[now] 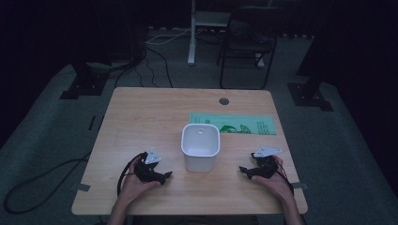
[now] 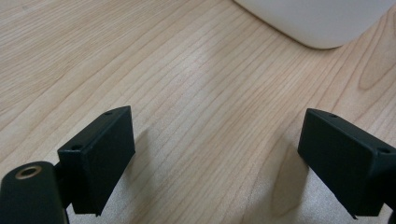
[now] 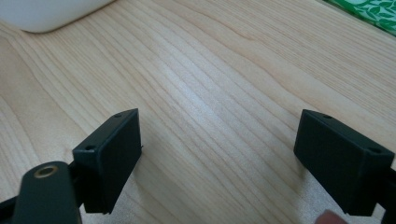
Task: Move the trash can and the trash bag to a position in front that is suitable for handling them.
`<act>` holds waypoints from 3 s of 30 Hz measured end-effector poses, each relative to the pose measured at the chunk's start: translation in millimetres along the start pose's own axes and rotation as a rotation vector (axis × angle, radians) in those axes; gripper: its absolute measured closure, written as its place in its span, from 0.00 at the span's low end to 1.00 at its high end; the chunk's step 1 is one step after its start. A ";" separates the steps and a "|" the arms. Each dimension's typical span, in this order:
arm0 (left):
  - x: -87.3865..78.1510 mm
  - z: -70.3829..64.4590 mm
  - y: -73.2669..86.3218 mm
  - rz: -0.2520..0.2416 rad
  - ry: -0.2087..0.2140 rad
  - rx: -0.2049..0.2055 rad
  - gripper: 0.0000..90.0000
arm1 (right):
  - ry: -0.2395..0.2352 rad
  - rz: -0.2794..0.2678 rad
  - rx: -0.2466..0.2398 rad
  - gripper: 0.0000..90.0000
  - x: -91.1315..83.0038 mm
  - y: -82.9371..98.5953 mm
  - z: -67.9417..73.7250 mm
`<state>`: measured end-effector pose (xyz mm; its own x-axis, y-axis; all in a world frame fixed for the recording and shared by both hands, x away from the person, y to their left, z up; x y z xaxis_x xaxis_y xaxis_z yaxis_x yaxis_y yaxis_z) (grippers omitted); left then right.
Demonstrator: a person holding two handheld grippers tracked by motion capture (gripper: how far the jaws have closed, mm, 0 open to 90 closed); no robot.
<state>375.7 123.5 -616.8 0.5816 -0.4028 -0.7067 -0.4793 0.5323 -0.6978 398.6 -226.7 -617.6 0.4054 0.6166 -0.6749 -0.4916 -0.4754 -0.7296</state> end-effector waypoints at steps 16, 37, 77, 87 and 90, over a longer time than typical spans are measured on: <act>0.3 -0.3 -0.4 -0.001 0.004 0.000 0.13 | 0.019 0.001 0.005 0.16 3.7 -3.3 1.5; 0.4 -0.4 -0.5 -0.001 0.004 -0.001 0.13 | -0.028 -0.043 -0.071 0.17 24.5 -56.5 19.9; 0.5 -0.2 -0.5 -0.002 0.004 0.002 0.13 | -0.081 -0.053 -0.120 0.25 75.6 -106.5 41.1; 0.6 -0.4 -0.7 -0.002 0.005 0.002 0.13 | 0.014 -0.030 -0.044 0.45 71.7 -97.6 -9.8; 0.7 -0.4 -0.8 -0.003 0.006 0.004 0.13 | 0.047 -0.028 -0.024 0.50 68.7 -99.1 -26.7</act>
<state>376.3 122.5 -616.8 0.5790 -0.4089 -0.7054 -0.4749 0.5340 -0.6995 495.8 -154.0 -594.6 0.4543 0.6001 -0.6584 -0.4614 -0.4737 -0.7501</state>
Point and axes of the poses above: each handheld gripper's, and its own axes: x roughly forward along the jaws, y roughly out of its underside, z roughly to its left, the point moved 10 cm from there along x, roughly forward along the jaws, and after that the axes turned 8 degrees about -y, right-handed, at the moved point
